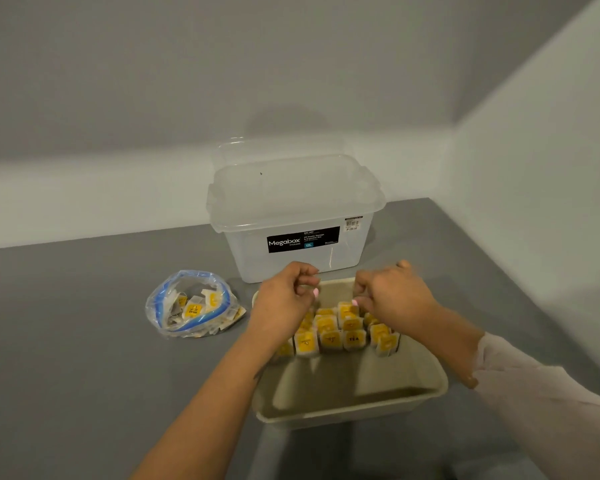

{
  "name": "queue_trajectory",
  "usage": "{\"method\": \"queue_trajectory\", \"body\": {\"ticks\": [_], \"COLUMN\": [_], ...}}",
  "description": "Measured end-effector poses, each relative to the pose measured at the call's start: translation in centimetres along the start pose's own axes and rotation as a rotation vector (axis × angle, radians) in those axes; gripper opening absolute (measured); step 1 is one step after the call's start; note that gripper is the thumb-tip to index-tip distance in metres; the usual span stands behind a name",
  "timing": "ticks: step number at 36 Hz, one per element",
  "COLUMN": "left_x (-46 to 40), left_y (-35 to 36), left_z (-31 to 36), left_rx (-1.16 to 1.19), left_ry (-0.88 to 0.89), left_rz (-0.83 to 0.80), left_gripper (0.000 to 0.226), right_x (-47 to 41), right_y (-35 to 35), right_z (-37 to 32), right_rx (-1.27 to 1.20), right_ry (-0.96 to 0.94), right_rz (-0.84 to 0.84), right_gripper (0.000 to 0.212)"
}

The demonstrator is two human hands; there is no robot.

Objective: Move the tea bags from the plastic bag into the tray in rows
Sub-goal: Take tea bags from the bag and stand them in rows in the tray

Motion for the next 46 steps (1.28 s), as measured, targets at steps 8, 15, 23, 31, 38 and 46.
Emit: {"method": "queue_trajectory", "body": {"ticks": [8,15,23,31,38,46], "left_x": [0.0,-0.5,-2.1,-2.8,-2.9,-3.4], "left_y": [-7.1,-14.4,-19.6,-19.9,-19.5,-19.6], "left_z": [-1.2,-3.8,-8.2,-13.9,-14.7,-15.1], "left_rx": [-0.110,-0.169,-0.296,-0.452,-0.499,-0.530], "left_ry": [0.010,-0.086,-0.126,-0.310,-0.246,-0.240], "left_rz": [0.097,0.192,0.183,-0.019,-0.041,-0.114], "left_gripper": [0.026,0.027,0.038,0.071,0.058,0.061], "right_x": [-2.5,-5.9,-9.2,-11.9,-12.9,-13.7], "right_y": [-3.3,-5.2,-5.7,-3.2,-0.4,2.2], "right_z": [-4.9,-10.8,-17.5,-23.0,-25.6,-26.9], "right_rx": [-0.051,-0.105,-0.200,-0.160,0.025,0.062], "right_ry": [-0.056,-0.056,-0.055,-0.037,0.054,0.082], "right_rz": [0.085,0.084,0.009,-0.088,-0.136,-0.347], "right_gripper": [0.022,0.021,0.021,0.026,0.021,0.021]}}
Point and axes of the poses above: each hand's wrist, its own x-axis away from the middle knuckle, its own y-axis out of the palm, z = x × y, the point moved 9 cm from there along -x, towards the middle knuckle, and after that the axes turned 10 degrees about x, right-handed, at the moved point
